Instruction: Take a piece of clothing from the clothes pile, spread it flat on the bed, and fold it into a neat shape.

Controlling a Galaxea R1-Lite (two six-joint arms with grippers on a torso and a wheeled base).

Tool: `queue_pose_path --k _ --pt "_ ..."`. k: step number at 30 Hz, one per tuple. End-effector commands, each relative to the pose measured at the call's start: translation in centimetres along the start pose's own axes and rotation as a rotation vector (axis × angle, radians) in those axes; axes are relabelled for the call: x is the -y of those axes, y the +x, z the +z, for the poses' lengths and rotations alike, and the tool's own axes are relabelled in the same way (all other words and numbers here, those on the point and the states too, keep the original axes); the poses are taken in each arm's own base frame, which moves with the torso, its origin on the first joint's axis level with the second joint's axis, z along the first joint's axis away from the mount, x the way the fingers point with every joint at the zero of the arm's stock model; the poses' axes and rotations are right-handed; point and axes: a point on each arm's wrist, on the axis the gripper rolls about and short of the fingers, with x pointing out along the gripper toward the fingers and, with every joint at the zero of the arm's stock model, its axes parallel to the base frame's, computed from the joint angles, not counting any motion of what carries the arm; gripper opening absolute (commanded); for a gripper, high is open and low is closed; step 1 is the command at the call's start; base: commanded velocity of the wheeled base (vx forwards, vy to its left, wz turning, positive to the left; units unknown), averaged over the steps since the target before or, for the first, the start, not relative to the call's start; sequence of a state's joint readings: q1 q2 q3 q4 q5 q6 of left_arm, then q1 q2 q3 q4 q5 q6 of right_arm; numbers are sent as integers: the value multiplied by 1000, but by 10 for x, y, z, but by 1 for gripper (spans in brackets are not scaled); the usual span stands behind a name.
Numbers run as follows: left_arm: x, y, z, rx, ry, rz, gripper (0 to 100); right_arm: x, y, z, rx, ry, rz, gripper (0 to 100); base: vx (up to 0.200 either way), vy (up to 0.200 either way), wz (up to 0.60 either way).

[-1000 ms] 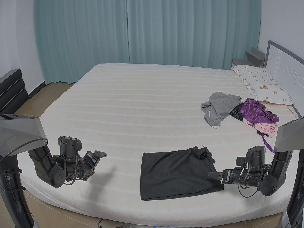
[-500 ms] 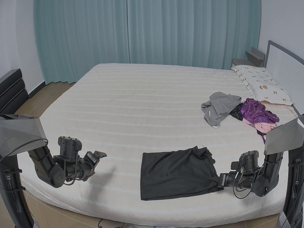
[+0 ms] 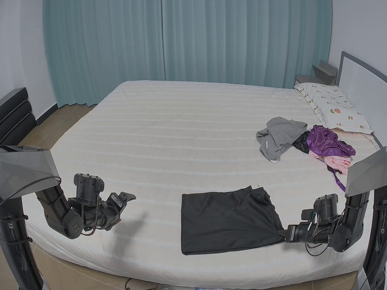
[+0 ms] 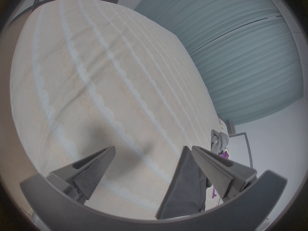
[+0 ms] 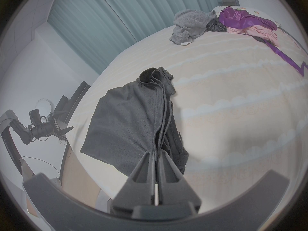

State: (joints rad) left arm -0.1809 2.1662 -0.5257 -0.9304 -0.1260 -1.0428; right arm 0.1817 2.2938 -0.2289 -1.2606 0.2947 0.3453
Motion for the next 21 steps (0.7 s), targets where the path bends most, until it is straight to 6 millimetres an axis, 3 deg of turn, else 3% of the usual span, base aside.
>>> queue_pose_path --k 1,11,15,21 --pt "0 0 0 0 0 0 100 1 -3 -3 -10 -12 -8 100 0 0 0" --pt "0 0 0 1 0 -1 100 -4 0 17 74 -30 21 100 0 0 0" --pt "0 0 0 1 0 -1 100 -14 13 47 177 46 57 100 0 0 0" --pt "1 1 0 1 0 -2 100 -17 45 65 204 69 34 100 0 0 0"
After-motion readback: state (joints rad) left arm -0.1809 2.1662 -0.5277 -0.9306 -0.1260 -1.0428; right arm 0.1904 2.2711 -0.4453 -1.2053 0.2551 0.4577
